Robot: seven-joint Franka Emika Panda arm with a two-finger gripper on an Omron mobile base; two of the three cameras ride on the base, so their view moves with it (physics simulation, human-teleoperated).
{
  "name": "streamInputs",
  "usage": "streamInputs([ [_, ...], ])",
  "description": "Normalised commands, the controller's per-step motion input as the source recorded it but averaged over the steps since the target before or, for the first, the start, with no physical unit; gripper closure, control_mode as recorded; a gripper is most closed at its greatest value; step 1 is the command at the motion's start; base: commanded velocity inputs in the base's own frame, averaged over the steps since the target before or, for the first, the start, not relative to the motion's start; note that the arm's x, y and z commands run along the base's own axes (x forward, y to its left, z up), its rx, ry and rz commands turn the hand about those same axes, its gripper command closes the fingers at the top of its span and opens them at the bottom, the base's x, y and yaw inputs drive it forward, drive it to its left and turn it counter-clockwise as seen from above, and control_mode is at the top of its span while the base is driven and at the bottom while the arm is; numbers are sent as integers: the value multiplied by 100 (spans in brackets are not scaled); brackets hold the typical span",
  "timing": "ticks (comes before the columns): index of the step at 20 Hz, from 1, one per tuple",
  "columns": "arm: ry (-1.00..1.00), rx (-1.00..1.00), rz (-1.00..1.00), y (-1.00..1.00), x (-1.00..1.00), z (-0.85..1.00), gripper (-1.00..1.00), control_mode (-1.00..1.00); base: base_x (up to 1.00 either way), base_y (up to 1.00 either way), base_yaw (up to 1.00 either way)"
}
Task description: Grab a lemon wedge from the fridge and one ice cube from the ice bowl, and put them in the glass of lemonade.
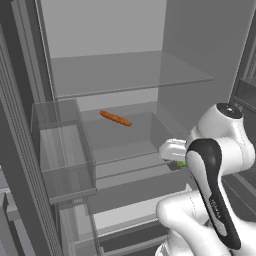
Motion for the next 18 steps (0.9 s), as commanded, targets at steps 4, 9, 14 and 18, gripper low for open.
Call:
streamInputs([
  [4, 4, -1, 0, 2, -16, 9, 100, -100, 0, 0, 0],
  [9, 0, 0, 0, 0, -6, 0, 100, -100, 0, 0, 0],
  [14, 0, 0, 0, 0, -10, 0, 100, 100, -59, 1, -5],
  [18, 0, 0, 0, 0, 0, 0, 100, 100, -100, 14, -18],
])
